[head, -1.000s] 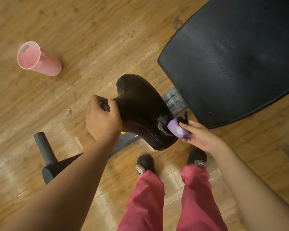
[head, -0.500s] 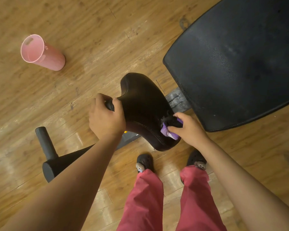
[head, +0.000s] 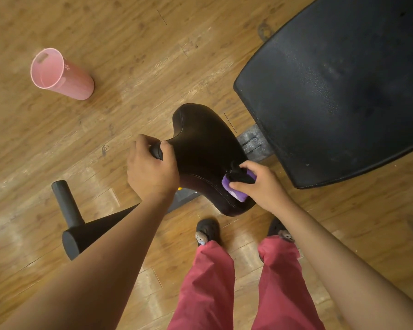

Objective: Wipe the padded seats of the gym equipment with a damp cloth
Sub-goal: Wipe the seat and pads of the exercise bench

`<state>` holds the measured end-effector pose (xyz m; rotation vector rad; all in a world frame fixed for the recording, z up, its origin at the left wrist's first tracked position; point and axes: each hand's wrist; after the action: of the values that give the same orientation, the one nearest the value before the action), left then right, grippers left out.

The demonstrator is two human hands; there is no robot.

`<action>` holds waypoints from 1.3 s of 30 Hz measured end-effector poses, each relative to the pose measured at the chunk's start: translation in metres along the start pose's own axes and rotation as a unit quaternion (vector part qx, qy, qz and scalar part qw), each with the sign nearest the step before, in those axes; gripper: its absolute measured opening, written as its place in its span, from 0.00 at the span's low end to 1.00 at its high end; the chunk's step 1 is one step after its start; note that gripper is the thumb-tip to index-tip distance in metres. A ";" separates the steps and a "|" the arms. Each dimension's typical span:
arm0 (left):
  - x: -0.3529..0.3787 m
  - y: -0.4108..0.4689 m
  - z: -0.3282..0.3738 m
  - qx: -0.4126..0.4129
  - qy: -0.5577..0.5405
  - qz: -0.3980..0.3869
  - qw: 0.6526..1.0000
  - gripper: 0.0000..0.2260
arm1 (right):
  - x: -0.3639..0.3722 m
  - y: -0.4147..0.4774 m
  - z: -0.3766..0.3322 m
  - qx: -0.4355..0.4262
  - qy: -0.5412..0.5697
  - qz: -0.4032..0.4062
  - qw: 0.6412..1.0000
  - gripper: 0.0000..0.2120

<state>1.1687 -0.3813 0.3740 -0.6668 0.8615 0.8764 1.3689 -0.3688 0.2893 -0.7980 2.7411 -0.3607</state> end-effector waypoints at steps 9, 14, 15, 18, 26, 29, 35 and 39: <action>0.001 0.002 -0.003 0.012 0.004 -0.001 1.000 0.12 | -0.026 0.028 0.030 0.082 -0.105 0.015 0.991 0.12; 0.000 0.002 -0.002 0.009 0.001 0.000 1.000 0.13 | -0.010 0.005 0.002 0.003 -0.011 -0.046 0.999 0.12; 0.000 0.002 -0.002 0.010 0.000 0.000 1.000 0.14 | -0.007 0.008 0.001 -0.009 -0.024 -0.039 0.999 0.12; 0.001 0.001 -0.001 0.007 0.001 -0.002 1.000 0.14 | -0.009 0.028 0.004 -0.007 -0.077 -0.004 0.997 0.10; 0.001 0.003 -0.003 0.009 0.004 -0.005 1.000 0.15 | -0.019 0.019 -0.004 -0.027 -0.098 -0.068 0.992 0.13; 0.001 0.003 -0.002 0.008 0.006 -0.003 1.000 0.14 | -0.012 0.008 -0.010 -0.058 -0.104 -0.074 0.990 0.11; 0.001 0.002 -0.002 0.008 0.007 -0.007 1.000 0.14 | -0.010 0.046 -0.012 -0.040 -0.137 -0.007 0.990 0.14; 0.001 0.003 -0.003 0.011 0.009 -0.008 1.000 0.15 | -0.011 0.035 -0.011 -0.038 -0.134 -0.031 0.990 0.14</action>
<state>1.1656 -0.3820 0.3709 -0.6621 0.8803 0.8461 1.3571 -0.3325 0.2907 -0.8826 2.4965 -0.1486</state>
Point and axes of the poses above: each hand's wrist, its own y-axis towards the middle knuckle, its own x-axis out of the palm, z = x × y, and after that the axes turned 15 degrees about -x, right-handed
